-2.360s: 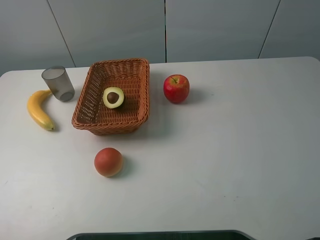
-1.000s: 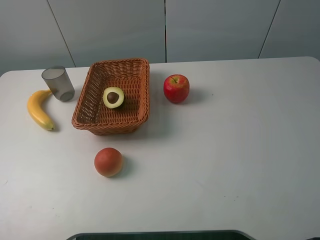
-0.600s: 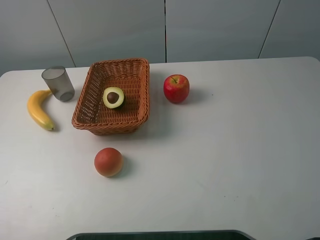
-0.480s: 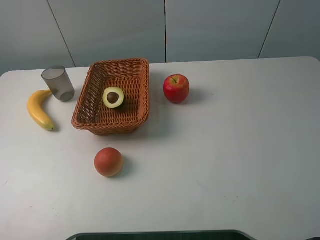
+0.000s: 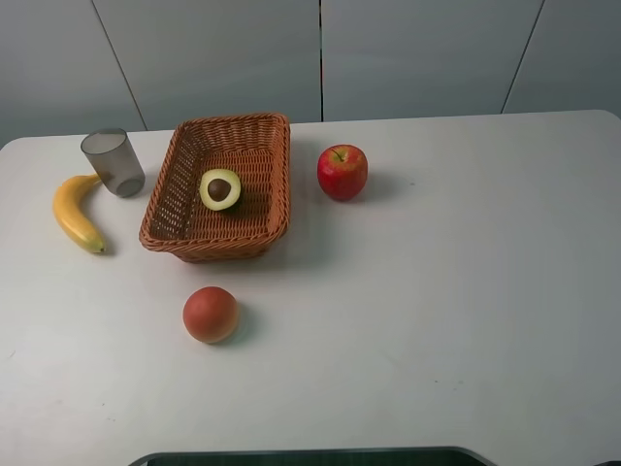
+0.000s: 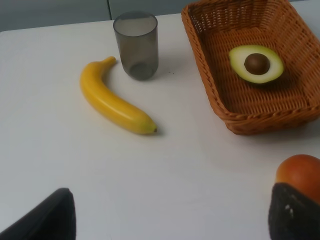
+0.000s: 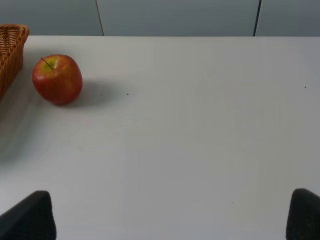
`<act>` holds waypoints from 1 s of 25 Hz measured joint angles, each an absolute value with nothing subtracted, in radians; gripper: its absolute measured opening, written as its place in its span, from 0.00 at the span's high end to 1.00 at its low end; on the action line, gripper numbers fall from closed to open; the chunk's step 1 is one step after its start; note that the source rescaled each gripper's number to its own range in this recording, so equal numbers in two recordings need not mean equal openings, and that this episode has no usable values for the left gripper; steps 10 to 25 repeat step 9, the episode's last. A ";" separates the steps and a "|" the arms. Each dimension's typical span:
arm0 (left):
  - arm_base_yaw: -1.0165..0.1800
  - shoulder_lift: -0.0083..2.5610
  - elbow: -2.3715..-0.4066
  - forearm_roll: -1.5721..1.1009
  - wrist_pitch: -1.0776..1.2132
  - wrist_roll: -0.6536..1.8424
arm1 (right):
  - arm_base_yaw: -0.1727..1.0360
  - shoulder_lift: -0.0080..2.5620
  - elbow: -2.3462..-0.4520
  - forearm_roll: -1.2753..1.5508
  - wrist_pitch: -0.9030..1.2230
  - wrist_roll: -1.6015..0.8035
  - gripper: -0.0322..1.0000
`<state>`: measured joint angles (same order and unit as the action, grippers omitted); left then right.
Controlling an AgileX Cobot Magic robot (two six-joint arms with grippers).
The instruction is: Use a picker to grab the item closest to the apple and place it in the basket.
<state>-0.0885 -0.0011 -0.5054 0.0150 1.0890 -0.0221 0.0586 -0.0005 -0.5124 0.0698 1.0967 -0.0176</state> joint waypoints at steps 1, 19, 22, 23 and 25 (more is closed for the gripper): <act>-0.088 -0.001 -0.505 0.015 1.089 -0.022 | 0.059 0.000 -0.512 0.070 1.097 -0.018 0.00; -0.088 -0.001 -0.505 0.015 1.089 -0.022 | 0.059 0.000 -0.512 0.070 1.097 -0.018 0.00; -0.088 -0.001 -0.505 0.015 1.089 -0.022 | 0.059 0.000 -0.512 0.070 1.097 -0.018 0.00; -0.088 -0.001 -0.505 0.015 1.089 -0.022 | 0.059 0.000 -0.512 0.070 1.097 -0.018 0.00; -0.088 -0.001 -0.505 0.015 1.089 -0.022 | 0.059 0.000 -0.512 0.070 1.097 -0.018 0.00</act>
